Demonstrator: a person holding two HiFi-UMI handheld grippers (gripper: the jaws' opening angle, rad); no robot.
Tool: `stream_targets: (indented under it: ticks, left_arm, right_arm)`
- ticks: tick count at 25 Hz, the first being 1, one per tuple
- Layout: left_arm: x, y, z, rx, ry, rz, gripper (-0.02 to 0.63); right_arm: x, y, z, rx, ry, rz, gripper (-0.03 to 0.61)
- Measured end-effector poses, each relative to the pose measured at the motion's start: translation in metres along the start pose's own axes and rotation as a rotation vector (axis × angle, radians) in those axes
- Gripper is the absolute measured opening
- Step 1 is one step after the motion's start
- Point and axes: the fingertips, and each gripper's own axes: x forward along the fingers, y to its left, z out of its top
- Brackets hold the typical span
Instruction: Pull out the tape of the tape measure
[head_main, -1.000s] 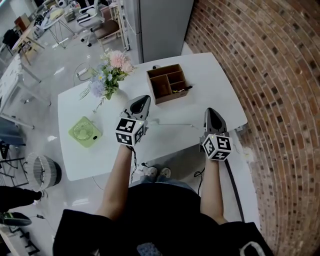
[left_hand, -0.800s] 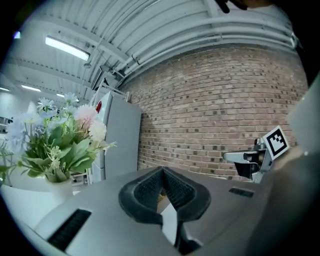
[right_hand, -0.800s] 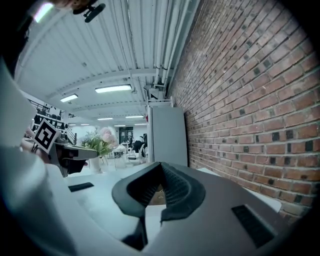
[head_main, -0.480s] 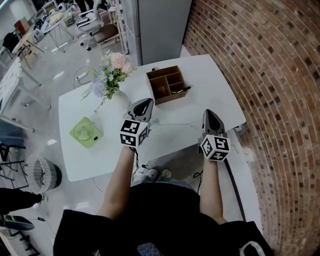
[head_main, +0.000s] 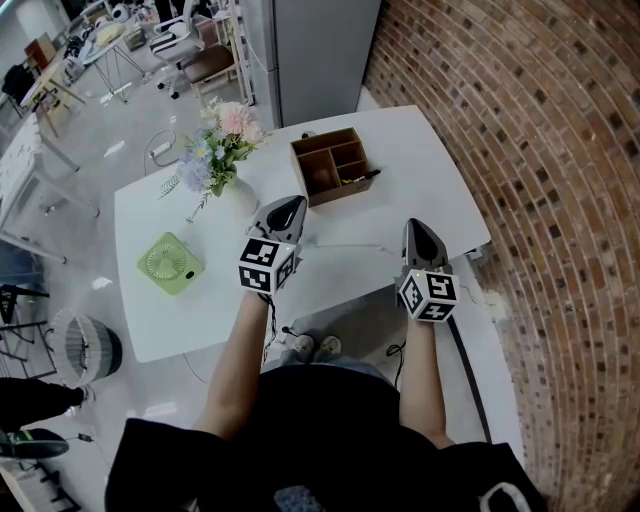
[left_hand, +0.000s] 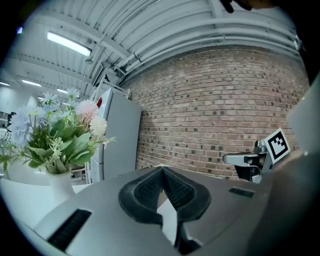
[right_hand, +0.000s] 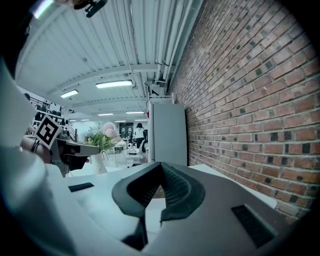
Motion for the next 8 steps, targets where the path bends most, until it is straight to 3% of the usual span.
stream_targets:
  ticks: [8]
  left_arm:
    - [0.0010,-0.0009,-0.0053,-0.003,0.010,-0.008,0.021]
  right_arm:
    - [0.0030,0.0021,-0.0042,0.001,0.008,0.009,0.002]
